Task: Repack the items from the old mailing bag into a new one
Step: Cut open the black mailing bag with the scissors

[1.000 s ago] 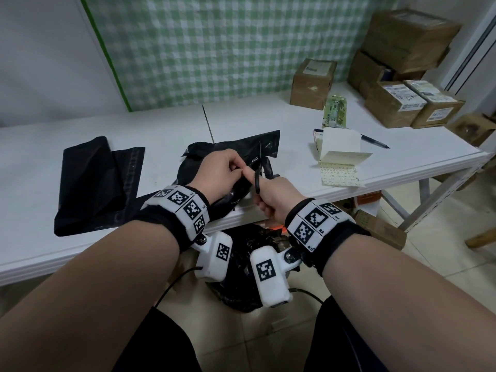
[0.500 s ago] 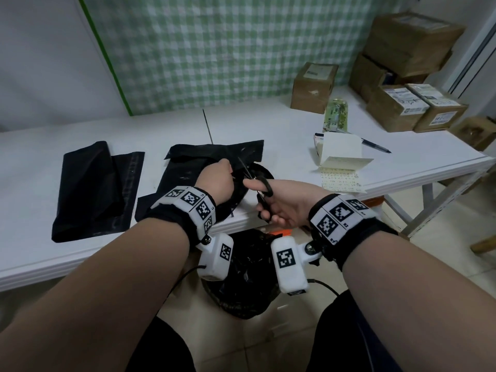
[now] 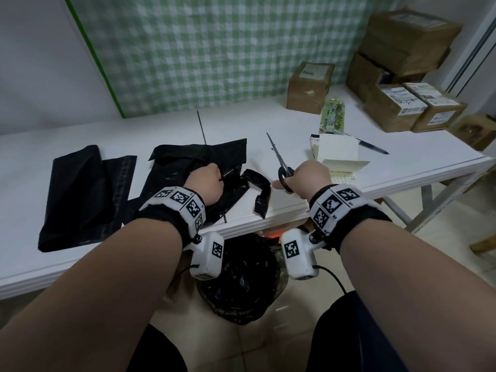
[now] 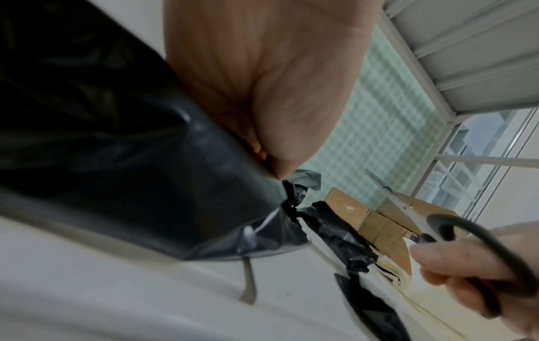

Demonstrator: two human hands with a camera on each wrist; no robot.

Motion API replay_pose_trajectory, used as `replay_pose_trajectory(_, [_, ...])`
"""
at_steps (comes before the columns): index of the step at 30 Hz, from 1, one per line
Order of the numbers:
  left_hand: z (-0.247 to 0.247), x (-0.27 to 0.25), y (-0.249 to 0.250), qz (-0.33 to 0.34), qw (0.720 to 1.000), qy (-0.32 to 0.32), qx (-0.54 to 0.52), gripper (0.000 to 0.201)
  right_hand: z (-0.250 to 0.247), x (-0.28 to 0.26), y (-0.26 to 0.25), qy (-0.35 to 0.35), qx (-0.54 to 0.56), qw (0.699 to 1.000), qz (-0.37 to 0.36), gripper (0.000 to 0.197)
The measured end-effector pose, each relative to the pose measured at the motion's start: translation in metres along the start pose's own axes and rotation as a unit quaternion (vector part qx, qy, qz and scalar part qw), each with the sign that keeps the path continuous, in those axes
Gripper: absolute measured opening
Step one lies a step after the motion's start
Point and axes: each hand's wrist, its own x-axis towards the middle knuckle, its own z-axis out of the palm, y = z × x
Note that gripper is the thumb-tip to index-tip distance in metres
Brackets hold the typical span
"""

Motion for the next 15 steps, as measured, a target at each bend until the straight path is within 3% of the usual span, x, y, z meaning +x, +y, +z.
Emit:
replay_pose_trajectory(8, [0.000, 0.002, 0.007, -0.004, 0.995, -0.060, 0.081, 0.026, 0.000, 0.022, -0.002, -0.025, -0.009, 0.999, 0.035, 0.042])
replay_pose_trajectory(15, [0.000, 0.001, 0.013, 0.021, 0.987, -0.078, 0.137, 0.030, 0.001, 0.034, -0.007, -0.064, 0.002, 0.998, 0.015, 0.052])
